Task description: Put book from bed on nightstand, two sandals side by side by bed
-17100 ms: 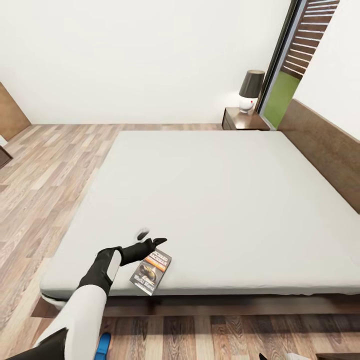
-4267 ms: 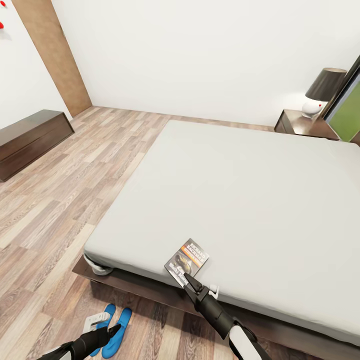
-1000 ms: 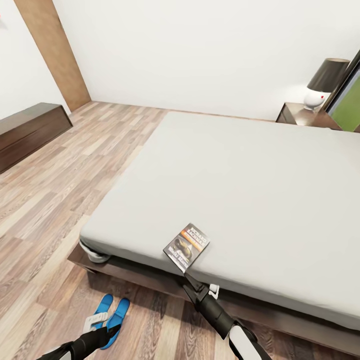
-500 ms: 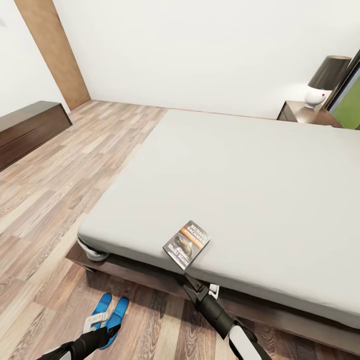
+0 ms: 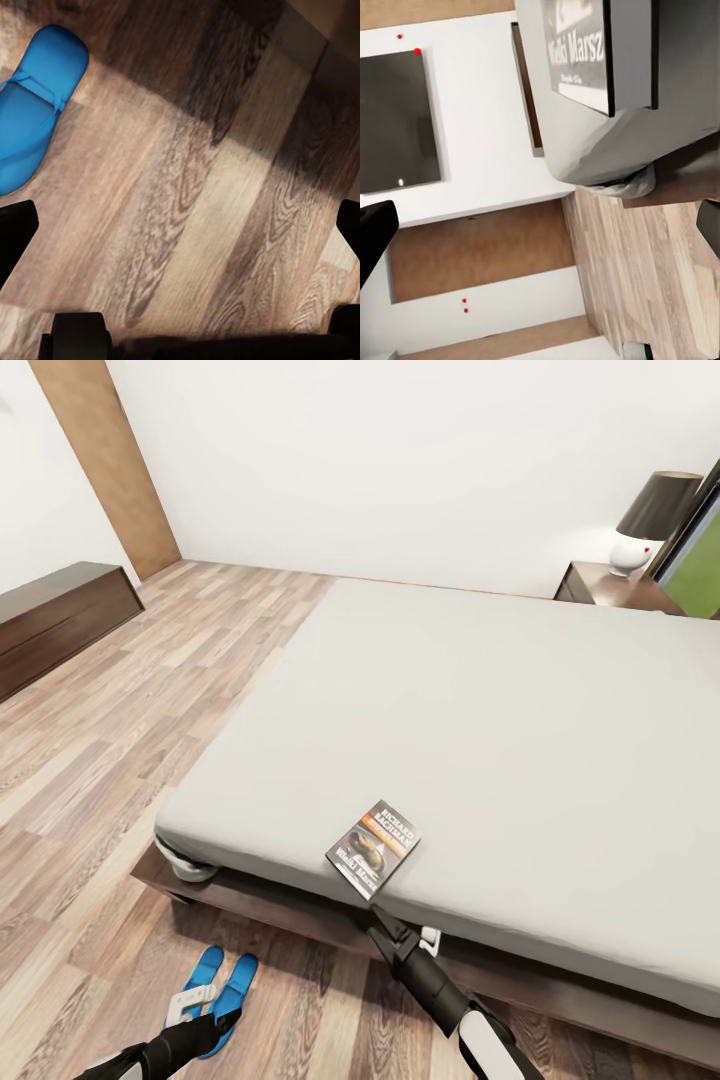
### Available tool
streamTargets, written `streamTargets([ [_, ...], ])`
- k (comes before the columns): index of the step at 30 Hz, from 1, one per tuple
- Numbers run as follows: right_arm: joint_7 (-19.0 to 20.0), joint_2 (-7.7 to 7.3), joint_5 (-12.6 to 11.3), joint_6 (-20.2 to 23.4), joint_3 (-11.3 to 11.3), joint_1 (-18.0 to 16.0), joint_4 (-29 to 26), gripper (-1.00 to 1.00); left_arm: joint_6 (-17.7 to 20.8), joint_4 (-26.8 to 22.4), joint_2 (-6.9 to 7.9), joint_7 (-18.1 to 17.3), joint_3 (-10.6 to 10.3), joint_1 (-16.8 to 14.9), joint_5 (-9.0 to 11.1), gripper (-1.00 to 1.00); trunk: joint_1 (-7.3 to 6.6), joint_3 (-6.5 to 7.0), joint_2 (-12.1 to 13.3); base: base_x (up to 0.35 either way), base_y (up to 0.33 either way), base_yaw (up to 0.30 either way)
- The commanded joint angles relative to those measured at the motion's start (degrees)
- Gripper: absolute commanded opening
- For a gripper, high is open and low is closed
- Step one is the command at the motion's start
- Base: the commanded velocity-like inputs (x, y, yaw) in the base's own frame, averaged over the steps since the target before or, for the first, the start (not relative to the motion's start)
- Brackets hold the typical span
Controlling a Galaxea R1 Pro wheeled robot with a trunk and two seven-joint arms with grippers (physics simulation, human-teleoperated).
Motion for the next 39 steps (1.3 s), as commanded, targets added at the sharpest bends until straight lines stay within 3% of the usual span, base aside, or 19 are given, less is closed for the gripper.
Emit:
streamTargets([
  [1,0.04,-0.02,-0.60,0.32,0.08,-0.02,0.00,1.00,-0.26,0.08,0.03,-0.16,0.12,-0.03,-0.15,1.00,-0.01,-0.03,-0.01,0.000,0.000,0.000],
  [39,0.17,-0.02,-0.68,-0.37,0.29,-0.02,-0.41,1.00,-0.26,0.08,0.04,-0.15,0.12,-0.03,-0.15,1.00,-0.01,-0.03,-0.01,0.023,0.019,0.000],
])
